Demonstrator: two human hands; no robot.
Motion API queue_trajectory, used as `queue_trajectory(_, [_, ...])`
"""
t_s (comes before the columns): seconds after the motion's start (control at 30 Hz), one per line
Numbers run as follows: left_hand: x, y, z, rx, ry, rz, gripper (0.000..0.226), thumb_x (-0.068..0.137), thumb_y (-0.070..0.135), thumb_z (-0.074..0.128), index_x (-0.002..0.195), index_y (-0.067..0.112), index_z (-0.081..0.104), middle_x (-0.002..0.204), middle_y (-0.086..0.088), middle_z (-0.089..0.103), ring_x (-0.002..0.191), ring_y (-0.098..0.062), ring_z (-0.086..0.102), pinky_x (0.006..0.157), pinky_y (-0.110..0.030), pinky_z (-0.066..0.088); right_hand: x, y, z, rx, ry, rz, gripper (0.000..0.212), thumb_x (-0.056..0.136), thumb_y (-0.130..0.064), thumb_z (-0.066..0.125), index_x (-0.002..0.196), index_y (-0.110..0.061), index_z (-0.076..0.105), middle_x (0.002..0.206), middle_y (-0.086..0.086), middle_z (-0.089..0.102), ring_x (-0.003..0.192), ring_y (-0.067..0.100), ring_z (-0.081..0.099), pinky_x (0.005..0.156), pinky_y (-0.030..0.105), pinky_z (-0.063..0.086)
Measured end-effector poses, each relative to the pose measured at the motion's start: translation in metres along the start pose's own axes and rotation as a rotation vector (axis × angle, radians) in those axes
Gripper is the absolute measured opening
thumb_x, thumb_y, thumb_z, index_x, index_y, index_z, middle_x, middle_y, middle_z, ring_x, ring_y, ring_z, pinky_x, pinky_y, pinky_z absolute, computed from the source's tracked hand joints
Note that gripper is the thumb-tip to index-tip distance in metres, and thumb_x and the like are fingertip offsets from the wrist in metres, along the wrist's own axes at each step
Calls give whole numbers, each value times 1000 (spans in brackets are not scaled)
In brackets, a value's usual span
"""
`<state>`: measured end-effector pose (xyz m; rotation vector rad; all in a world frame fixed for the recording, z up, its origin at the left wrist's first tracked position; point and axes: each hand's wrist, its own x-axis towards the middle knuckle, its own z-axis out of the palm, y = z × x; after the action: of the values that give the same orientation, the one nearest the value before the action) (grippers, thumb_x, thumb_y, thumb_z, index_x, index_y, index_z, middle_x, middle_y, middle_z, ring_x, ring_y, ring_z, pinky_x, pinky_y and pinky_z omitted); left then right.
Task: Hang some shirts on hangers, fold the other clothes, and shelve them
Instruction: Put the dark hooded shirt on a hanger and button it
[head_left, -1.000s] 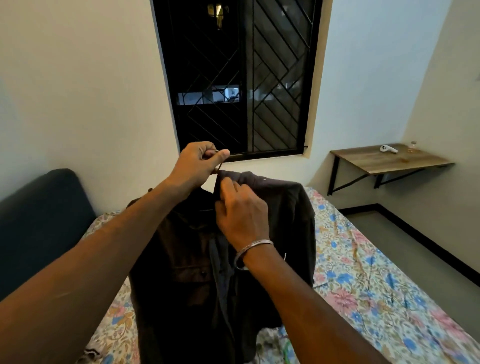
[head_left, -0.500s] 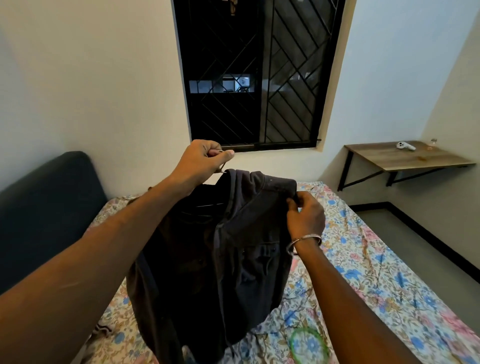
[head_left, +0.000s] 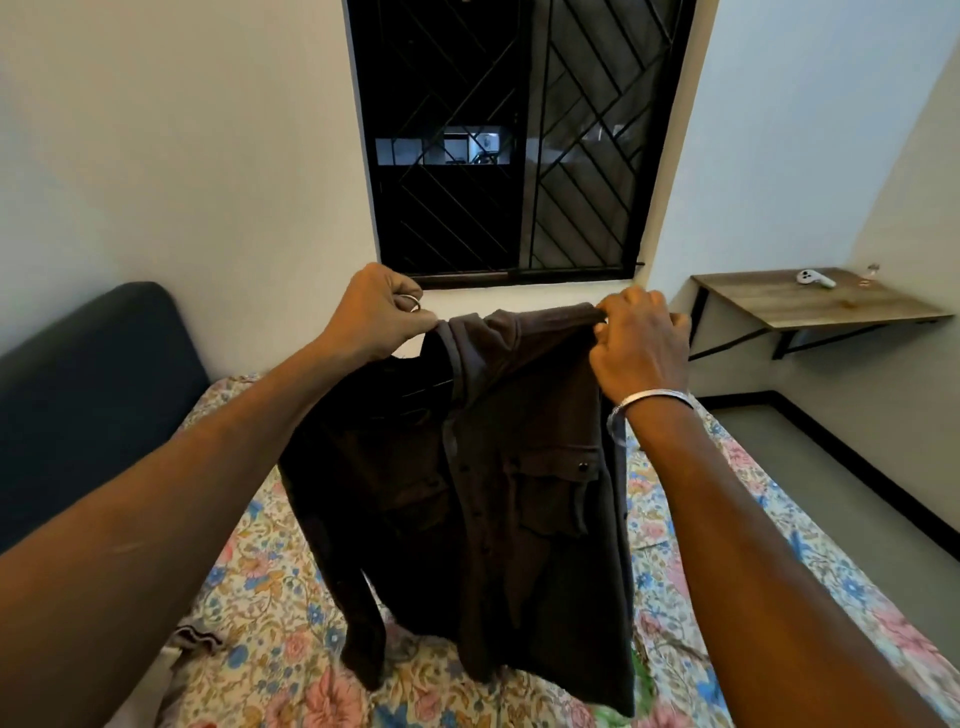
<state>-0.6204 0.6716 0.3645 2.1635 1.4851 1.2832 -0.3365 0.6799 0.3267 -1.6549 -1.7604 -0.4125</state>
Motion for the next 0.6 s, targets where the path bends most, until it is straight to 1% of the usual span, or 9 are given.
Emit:
queue_trajectory(0.03, [1,2,0,-20,-4,-4,50,79,-3,69,55,16,30,51,9,19,54,-9,15,60,-26,27,2,0,-2,10,1,4,23,84,-13,55,106,-18,59,107,4,55,103,27,50,90,45,37])
queue_trajectory(0.1, [2,5,0,-68,-2,-24,54,77,-4,68,53,20,26,51,10,18,55,-10,15,55,-23,28,0,-3,-4,111,-8,-85,35,76,-14,55,110,-21,54,107,2,54,101,25,52,92,44,41])
queue_trajectory(0.2, [-1,14,8,-102,-24,-41,55,74,-4,68,52,21,25,51,9,19,51,-8,17,50,-15,26,-10,-19,-6,407,-272,-292,50,80,-30,60,129,-27,53,121,-2,60,107,18,59,99,41,44])
queue_trajectory(0.27, [-5,21,16,-99,-39,-48,51,73,-4,67,52,16,25,52,5,20,48,-7,20,49,-13,28,-11,-29,-5,307,-408,-393,35,90,-40,59,124,-32,59,113,-3,69,99,20,64,87,37,50])
queue_trajectory(0.33, [-8,26,21,-92,-29,-75,47,75,-1,68,51,11,28,50,2,22,44,-6,25,50,-14,31,-8,-31,-2,202,-455,-441,21,97,-41,56,114,-32,64,102,-3,71,90,22,64,73,34,49])
queue_trajectory(0.4, [-13,28,19,-75,10,-110,50,79,5,71,50,10,31,46,3,25,42,-7,28,52,-17,34,-6,-30,0,302,-492,-448,19,97,-43,58,108,-32,68,95,-6,70,85,18,62,71,34,49])
queue_trajectory(0.47, [-26,23,16,-89,45,-124,56,86,14,76,51,9,32,46,4,26,44,-8,27,52,-13,33,-7,-32,2,407,-547,-450,17,95,-46,60,100,-33,70,81,-13,64,77,12,59,70,33,50])
queue_trajectory(0.53, [-44,18,14,-105,69,-153,61,89,28,78,57,5,31,52,-1,26,47,-11,26,51,-13,31,-11,-40,8,402,-583,-483,17,95,-49,60,99,-36,70,73,-17,55,74,9,55,67,31,47])
queue_trajectory(0.6, [-65,12,8,-104,92,-214,63,88,37,78,59,8,30,55,0,24,49,-10,25,50,-16,27,-20,-52,15,382,-595,-556,19,96,-51,57,99,-36,68,68,-17,50,72,10,53,63,30,43])
